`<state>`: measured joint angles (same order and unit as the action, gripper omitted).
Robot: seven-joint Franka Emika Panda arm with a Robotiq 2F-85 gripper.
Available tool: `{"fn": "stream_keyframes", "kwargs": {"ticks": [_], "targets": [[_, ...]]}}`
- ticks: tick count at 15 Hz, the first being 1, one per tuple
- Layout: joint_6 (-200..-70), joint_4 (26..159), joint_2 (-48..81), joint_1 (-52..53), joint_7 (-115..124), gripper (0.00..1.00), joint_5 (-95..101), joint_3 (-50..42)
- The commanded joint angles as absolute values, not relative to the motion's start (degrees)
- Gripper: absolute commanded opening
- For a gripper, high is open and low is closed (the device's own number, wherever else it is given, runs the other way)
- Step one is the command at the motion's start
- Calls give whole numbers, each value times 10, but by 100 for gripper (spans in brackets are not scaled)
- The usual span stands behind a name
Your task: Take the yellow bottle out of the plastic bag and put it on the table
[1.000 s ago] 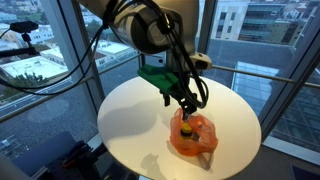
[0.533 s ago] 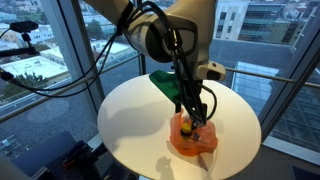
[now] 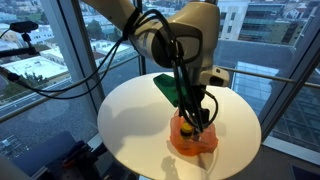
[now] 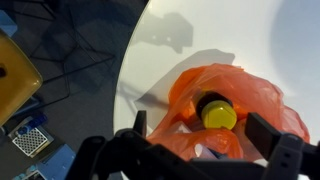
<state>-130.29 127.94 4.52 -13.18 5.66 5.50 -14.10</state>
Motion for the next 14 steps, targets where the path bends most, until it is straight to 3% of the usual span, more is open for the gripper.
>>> {"fn": "stream_keyframes", "kwargs": {"ticks": [1, 14], "targets": [[-1311, 1277, 54, -130, 83, 100, 70, -142], [-1370, 1272, 109, -109, 153, 100, 76, -141]]}}
